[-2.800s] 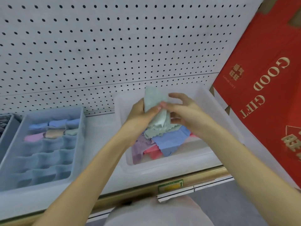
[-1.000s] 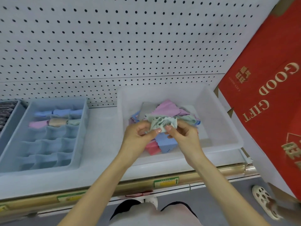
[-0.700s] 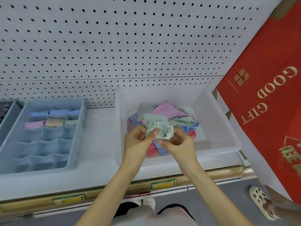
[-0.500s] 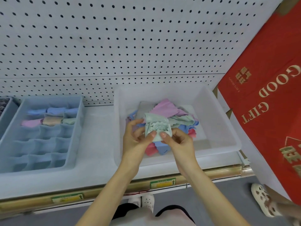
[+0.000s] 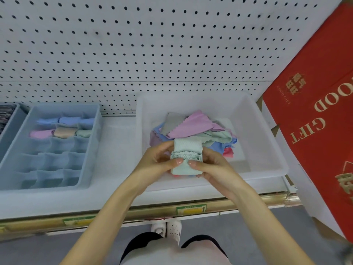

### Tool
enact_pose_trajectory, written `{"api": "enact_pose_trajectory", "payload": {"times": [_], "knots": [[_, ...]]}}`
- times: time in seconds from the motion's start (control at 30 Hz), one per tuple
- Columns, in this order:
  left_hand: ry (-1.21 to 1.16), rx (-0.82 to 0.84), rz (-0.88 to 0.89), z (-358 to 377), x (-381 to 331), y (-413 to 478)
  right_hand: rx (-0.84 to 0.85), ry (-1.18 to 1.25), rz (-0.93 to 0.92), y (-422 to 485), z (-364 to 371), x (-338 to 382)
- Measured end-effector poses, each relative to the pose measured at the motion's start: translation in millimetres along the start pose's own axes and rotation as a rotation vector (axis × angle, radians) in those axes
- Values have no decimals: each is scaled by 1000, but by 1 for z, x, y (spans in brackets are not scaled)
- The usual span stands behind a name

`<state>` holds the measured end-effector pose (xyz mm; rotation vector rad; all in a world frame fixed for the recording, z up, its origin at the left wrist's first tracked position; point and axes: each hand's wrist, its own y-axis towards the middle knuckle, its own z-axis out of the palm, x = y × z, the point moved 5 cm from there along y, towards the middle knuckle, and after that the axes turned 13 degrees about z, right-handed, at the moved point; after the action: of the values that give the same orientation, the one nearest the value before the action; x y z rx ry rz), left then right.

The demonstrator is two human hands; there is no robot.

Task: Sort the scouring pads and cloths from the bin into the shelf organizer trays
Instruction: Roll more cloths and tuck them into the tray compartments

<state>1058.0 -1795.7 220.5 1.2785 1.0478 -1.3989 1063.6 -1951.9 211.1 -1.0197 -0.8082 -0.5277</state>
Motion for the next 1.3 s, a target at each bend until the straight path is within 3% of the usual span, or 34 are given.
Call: {"api": "enact_pose_trajectory", "payload": {"times": [0.33,0.53,0.67,0.73,0.9,1.07,1.2,1.3], "knots": [[-241,-59,7,-30,-16,-18,198,121,-17,32,26,19],[-189,-353,-18,-78,-22,-46,222,30,-64,63,75,27],[-177,-603,-49,-113,-21,-67,89,-359,-239,71,121,29],[-128,-662,-93,-133,-19,-79,71,-414,-276,76,147,26],[-9,-578,-192,-198,-14,-106,57,-467,-265,104,204,14],[92,-656,-128,-294,-6,-134,127,-659,-162,151,280,-9],[321,-511,-112,-366,-1,-139,233,-794,-97,185,345,-20],[318,-438,-106,-408,2,-137,281,-822,3,208,374,-21]]}}
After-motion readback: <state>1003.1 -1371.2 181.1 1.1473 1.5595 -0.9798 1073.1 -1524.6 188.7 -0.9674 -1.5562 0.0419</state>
